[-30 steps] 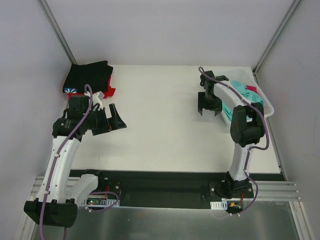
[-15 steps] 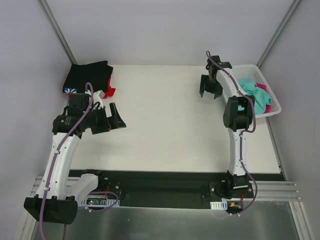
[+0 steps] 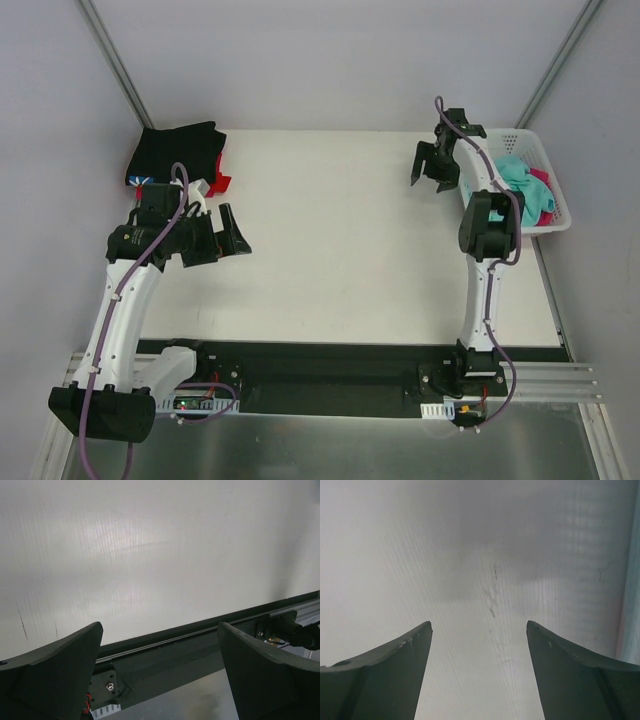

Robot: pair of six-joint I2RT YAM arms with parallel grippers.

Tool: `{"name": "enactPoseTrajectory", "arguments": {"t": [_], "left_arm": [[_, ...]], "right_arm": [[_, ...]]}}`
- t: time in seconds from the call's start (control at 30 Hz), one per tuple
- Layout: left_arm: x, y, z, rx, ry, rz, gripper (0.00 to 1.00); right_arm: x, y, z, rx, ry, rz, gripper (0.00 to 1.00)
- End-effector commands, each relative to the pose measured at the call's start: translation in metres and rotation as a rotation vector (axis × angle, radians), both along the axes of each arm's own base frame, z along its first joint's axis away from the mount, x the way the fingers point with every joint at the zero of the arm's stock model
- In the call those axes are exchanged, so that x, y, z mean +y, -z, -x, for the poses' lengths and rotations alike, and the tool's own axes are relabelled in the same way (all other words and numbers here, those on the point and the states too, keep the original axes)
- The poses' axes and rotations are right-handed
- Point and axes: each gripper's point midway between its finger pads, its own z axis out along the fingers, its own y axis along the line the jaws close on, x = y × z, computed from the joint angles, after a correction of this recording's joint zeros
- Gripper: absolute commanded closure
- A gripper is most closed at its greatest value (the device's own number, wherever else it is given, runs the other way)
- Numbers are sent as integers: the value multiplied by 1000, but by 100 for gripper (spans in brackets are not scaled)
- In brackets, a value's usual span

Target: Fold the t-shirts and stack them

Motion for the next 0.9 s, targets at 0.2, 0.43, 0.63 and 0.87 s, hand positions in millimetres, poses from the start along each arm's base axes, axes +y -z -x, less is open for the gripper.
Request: {"name": "enactPoseTrajectory", "arguments": {"t": [0.2,0.43,0.63,0.87], "left_arm": [[-4,-8,-4,-61,15,12,1],[-4,-18,0,-103,8,22,1],[-6,-15,6,-97,4,39,1],[-6,-17,14,-121,-6,48,1]], "right_arm": [[7,-124,115,-41,22,59,14],[-42,-130,197,8,174,201,0],[-73,-130,232,-9,268,256,4],[-95,-102,241,41,310,316,4]]}}
